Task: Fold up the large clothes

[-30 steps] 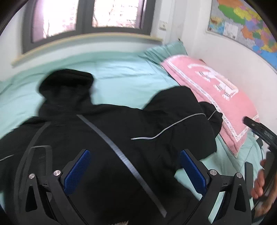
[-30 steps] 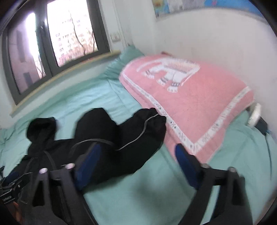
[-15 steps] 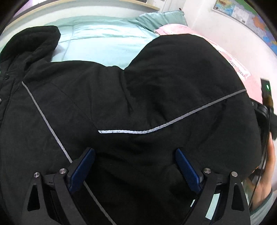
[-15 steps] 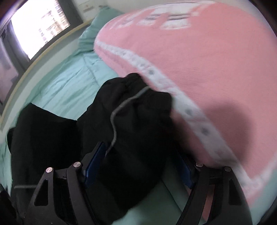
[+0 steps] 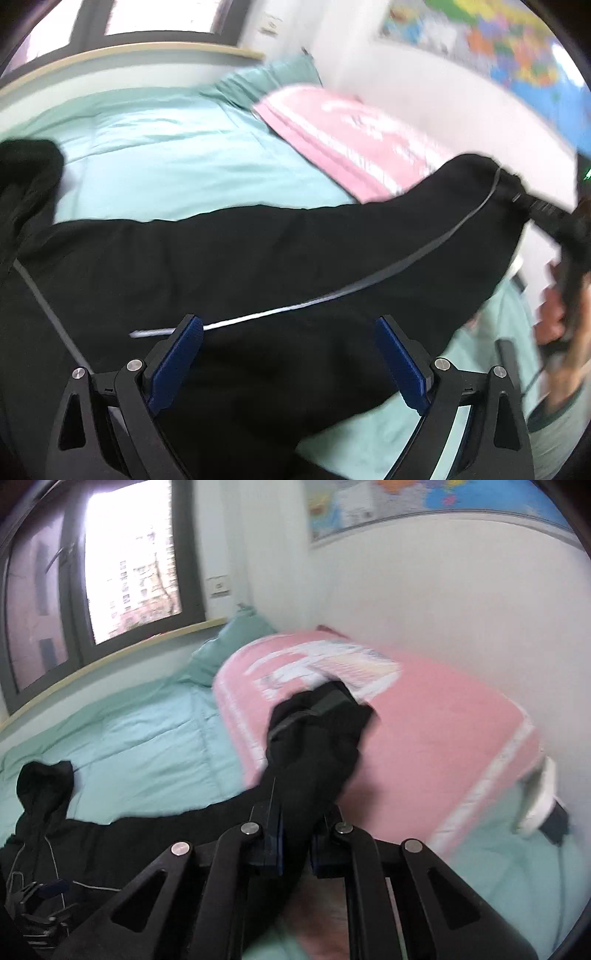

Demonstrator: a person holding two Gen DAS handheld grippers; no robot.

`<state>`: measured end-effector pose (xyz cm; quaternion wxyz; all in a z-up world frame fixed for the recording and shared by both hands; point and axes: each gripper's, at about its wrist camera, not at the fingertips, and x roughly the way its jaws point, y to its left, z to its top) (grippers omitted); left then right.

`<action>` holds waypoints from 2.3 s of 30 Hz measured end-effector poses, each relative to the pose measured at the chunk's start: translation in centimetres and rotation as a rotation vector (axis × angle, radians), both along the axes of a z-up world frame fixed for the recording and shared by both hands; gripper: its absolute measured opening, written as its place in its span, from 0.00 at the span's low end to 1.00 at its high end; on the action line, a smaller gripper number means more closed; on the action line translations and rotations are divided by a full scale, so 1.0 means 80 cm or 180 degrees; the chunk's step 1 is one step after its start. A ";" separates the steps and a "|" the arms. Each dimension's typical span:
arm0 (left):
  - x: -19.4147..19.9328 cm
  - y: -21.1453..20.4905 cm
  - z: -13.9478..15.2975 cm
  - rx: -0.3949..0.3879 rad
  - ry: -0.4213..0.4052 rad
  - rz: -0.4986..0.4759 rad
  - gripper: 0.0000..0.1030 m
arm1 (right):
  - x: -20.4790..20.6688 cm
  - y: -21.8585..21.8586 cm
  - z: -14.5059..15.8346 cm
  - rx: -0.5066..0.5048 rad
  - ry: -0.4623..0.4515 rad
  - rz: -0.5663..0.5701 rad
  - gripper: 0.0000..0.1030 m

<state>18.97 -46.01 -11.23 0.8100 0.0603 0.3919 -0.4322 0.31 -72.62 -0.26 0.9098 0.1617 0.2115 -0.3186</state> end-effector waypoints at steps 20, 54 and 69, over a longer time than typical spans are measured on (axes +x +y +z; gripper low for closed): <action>0.037 0.160 0.059 0.0089 -0.0078 0.0334 0.92 | 0.059 0.064 0.029 0.0312 0.0058 0.1320 0.13; 0.112 0.549 -0.001 -0.0078 0.0291 0.1736 0.92 | 0.329 0.638 -0.134 0.0471 0.1405 0.3098 0.46; 0.163 0.448 -0.040 0.0015 0.0955 0.1364 0.61 | 0.199 0.491 -0.029 -0.0277 0.0917 0.2301 0.61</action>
